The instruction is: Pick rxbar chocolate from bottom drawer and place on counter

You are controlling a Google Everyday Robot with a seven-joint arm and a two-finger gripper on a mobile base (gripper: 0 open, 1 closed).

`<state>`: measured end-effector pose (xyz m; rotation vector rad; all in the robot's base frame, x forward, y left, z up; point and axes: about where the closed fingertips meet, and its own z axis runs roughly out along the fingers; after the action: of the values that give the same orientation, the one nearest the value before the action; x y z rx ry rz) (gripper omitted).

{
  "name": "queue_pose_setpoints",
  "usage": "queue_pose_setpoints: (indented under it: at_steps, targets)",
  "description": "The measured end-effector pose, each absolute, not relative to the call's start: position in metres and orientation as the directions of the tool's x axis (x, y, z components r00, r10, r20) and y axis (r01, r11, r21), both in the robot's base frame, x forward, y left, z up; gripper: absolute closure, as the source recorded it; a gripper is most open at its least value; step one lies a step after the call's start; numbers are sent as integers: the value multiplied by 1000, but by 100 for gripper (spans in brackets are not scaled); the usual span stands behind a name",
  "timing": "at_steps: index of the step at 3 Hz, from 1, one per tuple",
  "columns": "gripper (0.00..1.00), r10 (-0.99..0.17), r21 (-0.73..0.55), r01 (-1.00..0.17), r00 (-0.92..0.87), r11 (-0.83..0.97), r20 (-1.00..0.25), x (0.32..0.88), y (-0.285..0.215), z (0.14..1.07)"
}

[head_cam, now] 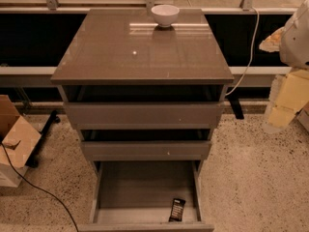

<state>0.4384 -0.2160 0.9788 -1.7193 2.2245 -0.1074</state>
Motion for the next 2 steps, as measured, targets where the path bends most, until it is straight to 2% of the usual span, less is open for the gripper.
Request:
queue_pose_setpoints:
  at_steps: [1,2]
  targets:
    - [0,-953,-256,-928,-220,270,-209,438,-216,979]
    - [0,-926,-232,-910,-286,343,-248,445,-214,969]
